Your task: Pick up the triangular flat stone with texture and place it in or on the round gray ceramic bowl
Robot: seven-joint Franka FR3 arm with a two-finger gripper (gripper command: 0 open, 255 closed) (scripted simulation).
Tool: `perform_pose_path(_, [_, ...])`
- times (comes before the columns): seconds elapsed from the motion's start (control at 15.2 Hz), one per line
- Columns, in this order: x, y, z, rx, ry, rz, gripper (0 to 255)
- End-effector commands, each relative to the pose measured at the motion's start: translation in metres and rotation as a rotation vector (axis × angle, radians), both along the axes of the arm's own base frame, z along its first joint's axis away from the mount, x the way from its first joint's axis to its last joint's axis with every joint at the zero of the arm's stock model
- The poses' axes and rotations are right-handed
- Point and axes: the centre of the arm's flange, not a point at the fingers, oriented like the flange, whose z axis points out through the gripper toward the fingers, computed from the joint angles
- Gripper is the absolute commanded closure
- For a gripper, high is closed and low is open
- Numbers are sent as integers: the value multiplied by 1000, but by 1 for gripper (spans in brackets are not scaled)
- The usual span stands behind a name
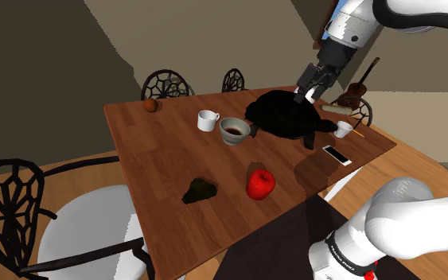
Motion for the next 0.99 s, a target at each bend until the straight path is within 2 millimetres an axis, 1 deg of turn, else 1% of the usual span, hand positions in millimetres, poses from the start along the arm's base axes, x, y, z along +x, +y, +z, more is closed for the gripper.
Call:
perform_pose_path(0.0, [0,0,0,0,0,0,0])
perform_pose_path(0.46, [-5,67,-68,-15,14,-234,0])
perform_pose_path(0.92, [5,132,-138,-30,29,-468,0])
